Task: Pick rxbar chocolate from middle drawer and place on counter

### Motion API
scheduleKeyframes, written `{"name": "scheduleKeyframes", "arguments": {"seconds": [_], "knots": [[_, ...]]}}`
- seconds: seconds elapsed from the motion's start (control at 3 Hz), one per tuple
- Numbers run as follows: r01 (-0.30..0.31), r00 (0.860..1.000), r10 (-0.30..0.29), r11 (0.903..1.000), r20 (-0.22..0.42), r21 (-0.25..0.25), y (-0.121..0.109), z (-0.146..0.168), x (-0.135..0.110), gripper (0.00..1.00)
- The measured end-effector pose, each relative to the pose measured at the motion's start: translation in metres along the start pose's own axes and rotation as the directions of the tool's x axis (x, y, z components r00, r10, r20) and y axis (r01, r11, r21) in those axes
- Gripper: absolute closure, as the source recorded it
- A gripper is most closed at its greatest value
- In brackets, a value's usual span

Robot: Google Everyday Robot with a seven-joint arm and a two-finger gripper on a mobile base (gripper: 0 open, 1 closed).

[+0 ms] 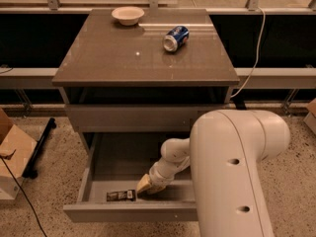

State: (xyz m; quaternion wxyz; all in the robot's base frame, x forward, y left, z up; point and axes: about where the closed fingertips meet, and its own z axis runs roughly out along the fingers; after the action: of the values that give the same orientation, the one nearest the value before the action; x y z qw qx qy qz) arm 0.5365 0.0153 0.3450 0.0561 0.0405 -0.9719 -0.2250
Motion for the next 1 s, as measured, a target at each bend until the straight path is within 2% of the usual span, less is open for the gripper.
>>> {"name": "scheduleKeyframes", "arguments": {"seconds": [0.33, 1.0], "knots": [[0.000, 1.000, 0.000, 1.0000, 0.000, 0.000, 0.0056, -0.0113, 0.0011, 0.00], [0.000, 1.000, 0.000, 1.0000, 0.000, 0.000, 0.0071, -0.0142, 0.0014, 0.00]]}}
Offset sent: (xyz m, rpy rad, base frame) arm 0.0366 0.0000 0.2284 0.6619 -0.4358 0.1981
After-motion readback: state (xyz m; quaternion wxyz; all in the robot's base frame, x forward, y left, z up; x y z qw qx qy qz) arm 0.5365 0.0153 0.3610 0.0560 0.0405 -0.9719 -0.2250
